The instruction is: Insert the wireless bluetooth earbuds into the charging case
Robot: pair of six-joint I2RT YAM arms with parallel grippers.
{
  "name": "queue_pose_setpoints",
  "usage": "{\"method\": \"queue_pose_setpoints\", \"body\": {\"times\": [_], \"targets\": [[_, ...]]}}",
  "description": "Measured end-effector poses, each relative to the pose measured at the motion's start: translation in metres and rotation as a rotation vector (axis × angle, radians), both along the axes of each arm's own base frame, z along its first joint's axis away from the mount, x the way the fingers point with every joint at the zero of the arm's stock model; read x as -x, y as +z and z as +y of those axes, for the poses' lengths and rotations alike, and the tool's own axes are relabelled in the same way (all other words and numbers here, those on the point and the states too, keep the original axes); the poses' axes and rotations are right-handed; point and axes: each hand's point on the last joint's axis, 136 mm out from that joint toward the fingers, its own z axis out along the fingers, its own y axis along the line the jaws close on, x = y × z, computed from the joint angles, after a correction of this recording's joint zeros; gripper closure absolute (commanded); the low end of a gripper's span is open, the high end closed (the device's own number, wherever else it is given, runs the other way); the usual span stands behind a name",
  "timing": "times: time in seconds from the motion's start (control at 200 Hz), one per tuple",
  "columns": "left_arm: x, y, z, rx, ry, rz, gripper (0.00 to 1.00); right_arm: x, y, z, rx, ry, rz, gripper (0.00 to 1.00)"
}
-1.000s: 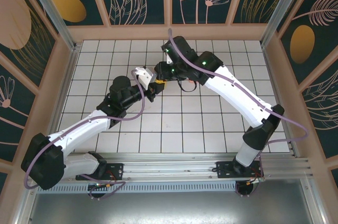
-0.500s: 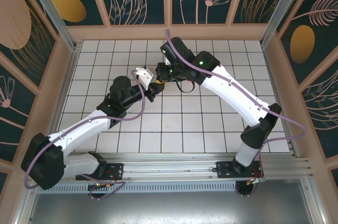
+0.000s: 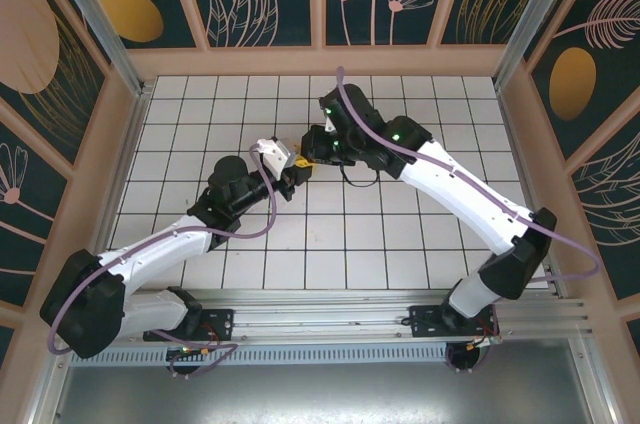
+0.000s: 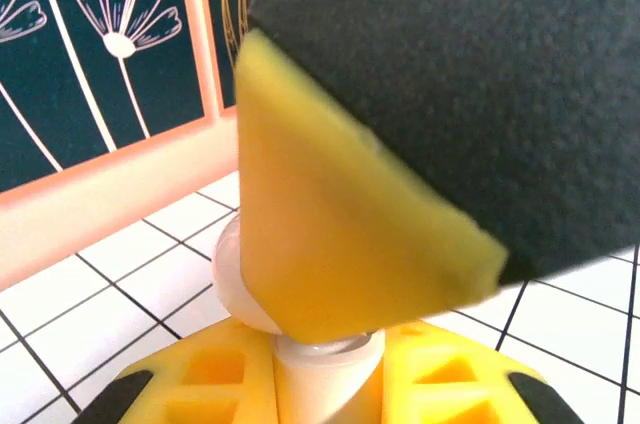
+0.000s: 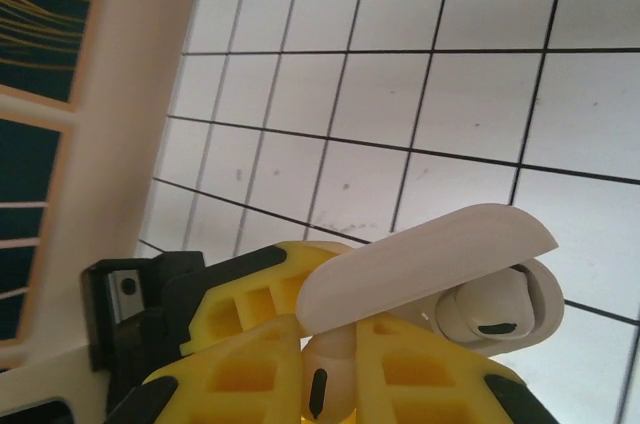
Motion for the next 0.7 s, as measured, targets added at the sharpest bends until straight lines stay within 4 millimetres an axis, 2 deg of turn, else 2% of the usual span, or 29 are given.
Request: {"method": "queue_pose_setpoints", "body": {"times": [0.19,0.395,0.575,0.701], "targets": [[-0.001,0.007,-0.002,0.019,-0.001,-0.033,1.0,-0.001,0.008,-0.003,-0.116,-0.045,0.013,0.92],[-0.001,0.004,0.001,0.033,0.014,-0.052,1.0,-0.002,0.01,-0.005,-0.199,-0.087,0.038,0.92],[-0.01,-0.01,0.012,0.018,0.081,-0.04,1.0,-0.015,0.012,-0.026,-0.25,-0.186,0.042,0.92],[-0.012,-0.01,0.012,0.019,0.089,-0.047,1.0,-0.015,0.01,-0.029,-0.288,-0.215,0.058,0.93]]}}
